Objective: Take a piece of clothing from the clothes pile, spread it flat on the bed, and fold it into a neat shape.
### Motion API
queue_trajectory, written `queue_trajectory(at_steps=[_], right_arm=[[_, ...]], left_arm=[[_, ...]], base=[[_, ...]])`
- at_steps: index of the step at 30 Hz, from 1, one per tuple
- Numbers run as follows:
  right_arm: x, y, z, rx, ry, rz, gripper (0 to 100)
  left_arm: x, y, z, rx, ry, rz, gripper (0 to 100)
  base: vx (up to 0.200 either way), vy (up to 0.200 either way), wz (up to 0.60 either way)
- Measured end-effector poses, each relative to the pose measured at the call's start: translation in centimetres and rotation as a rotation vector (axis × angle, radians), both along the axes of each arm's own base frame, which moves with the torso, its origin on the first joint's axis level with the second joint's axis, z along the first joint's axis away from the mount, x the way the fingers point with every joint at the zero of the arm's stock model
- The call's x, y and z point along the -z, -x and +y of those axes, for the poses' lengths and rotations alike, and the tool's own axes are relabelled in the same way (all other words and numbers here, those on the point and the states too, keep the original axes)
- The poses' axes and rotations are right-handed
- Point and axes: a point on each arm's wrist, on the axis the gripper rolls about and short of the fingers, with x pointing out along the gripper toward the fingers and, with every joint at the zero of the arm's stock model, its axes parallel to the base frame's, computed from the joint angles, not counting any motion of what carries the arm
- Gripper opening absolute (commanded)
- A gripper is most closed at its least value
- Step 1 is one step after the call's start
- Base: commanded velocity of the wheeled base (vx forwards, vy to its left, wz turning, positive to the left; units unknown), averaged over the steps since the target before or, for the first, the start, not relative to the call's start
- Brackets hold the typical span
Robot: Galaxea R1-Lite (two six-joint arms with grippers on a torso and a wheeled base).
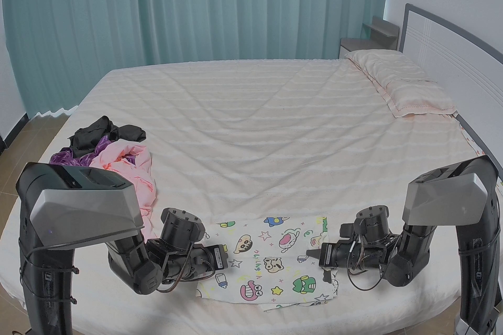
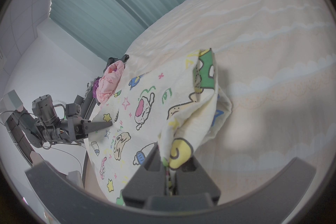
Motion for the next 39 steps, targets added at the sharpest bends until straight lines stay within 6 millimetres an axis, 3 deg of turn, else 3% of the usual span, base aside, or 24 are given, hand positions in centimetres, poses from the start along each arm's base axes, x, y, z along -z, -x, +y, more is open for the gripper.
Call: queue_trajectory(at_steps=[6, 12, 30, 39], right_arm=[[-1.2, 0.4, -0.3, 0.016, -0.059, -0.040, 0], [-1.4, 0.8, -0.5, 0.017, -0.065, -0.039, 0], [-2.5, 0.7, -0.5, 0.036, -0.099, -0.052, 0], [-2.8, 0.7, -0.5, 0.047, -0.119, -0.058, 0]], left_arm=[[-1.0, 0.3, 0.2, -0.007, 0.015, -0.013, 0], [-1.7, 0.5, 0.3, -0.010, 0.022, -0.027, 0], [-3.2, 0.1, 0.3, -0.042, 0.069, -0.057, 0], [-3.5, -0.1, 0.1, -0.058, 0.095, -0.057, 0]], base=[[0.000, 0.000, 0.00], [-0.200, 0.000, 0.00], [0.000, 0.000, 0.00], [0.000, -0.200, 0.00]])
